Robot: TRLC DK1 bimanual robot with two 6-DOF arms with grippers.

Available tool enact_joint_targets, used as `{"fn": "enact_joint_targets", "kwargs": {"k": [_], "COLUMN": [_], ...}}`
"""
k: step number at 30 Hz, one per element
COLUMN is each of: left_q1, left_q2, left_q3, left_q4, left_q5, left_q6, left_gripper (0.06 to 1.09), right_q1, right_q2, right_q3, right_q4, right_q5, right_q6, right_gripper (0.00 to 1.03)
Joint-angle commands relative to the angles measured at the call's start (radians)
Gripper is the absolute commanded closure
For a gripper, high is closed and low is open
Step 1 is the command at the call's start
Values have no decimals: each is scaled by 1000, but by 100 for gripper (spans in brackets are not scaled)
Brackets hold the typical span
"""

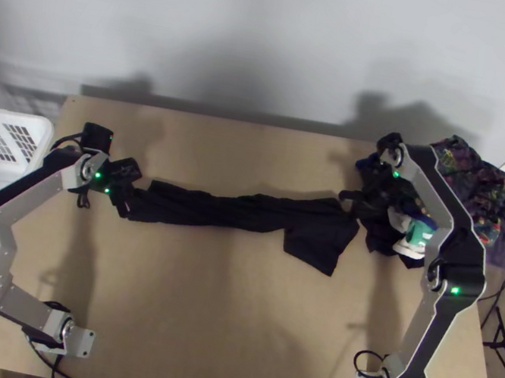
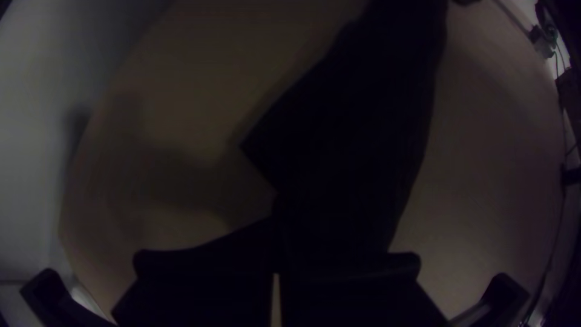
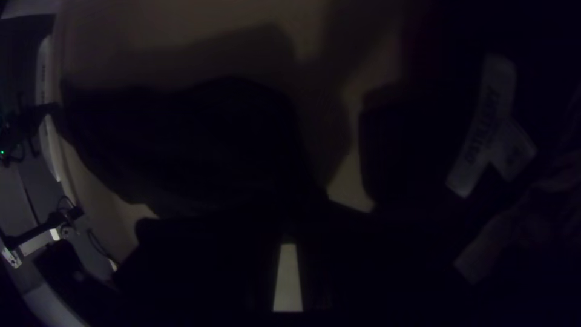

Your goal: Fold the t-shirt

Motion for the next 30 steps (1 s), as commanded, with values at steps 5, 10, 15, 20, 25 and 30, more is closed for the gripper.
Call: {"fn": "enact_joint_targets", "kwargs": {"k": [5, 10, 15, 20, 25, 30], "left_q1": [-39, -13, 91, 203, 243, 192], "left_q2": [113, 110, 87, 37, -32, -130], "left_q3": [89, 92, 123, 173, 165, 172], "left_q4": [19, -11, -6, -9, -26, -233], "left_q5": [-44, -44, -44, -36, -32, 134], "left_q6": [-68, -83, -73, -70, -87, -211], "left_gripper": [73, 10, 10, 10, 10, 10], "right_q1": [49, 57, 37, 5, 28, 134], "right_q2": [14, -46, -119, -176, -218, -265], "right_q3": [23, 18, 56, 116, 129, 49], "right_q4": [84, 72, 50, 7, -59, -108], "right_q5": [-5, -7, -7, -7, -7, -5], "right_q6": [0, 4, -3, -17, -15, -22], "right_gripper": [86, 56, 25, 15, 15, 15]}}
